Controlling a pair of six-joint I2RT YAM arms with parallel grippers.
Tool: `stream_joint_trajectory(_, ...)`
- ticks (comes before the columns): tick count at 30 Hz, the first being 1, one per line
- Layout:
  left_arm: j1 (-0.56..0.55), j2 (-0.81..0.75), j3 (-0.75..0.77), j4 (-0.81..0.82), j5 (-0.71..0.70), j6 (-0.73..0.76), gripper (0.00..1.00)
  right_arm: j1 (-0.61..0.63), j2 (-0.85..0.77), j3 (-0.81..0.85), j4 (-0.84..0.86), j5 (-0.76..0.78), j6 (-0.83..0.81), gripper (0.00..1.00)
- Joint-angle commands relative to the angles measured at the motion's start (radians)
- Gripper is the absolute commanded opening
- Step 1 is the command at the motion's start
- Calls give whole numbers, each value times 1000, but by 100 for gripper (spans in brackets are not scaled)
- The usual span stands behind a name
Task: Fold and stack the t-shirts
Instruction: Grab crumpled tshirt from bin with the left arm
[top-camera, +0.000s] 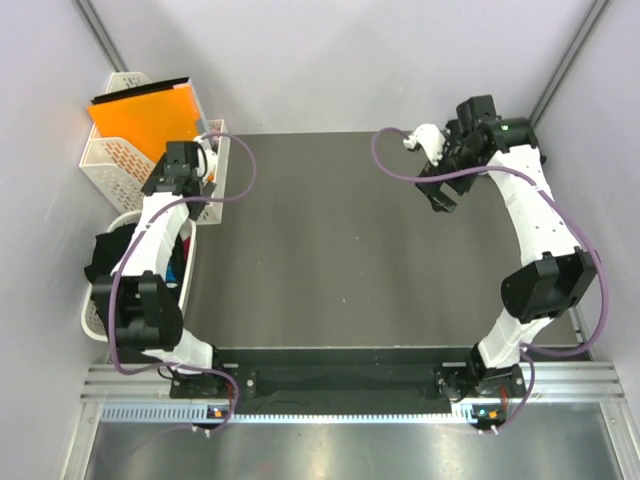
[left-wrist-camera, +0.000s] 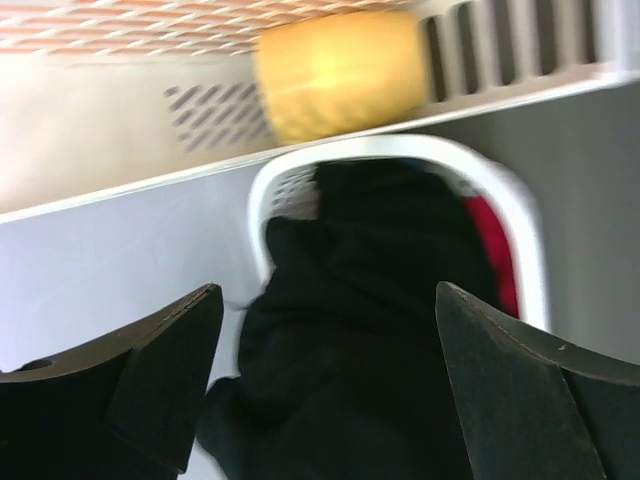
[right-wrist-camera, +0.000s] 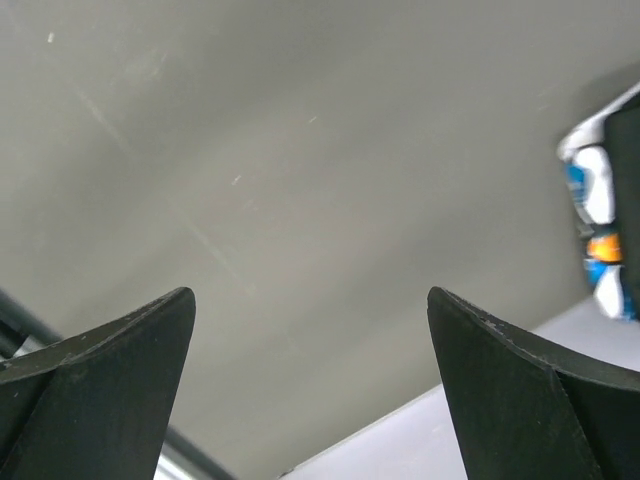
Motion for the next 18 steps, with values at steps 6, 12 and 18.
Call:
stream_joint_trajectory(6, 90, -64, 5, -29, -184, 67, 91, 14, -56, -33, 24, -4, -8, 100)
stream_joint_trajectory(12, 98, -166, -145, -58, -161, 35, 89, 32, -36, -4, 14, 122, -90, 100)
stream_joint_trajectory(18, 107, -218, -251, -54, -122, 23, 51, 64, 47, 102, -8, 168, -90, 100)
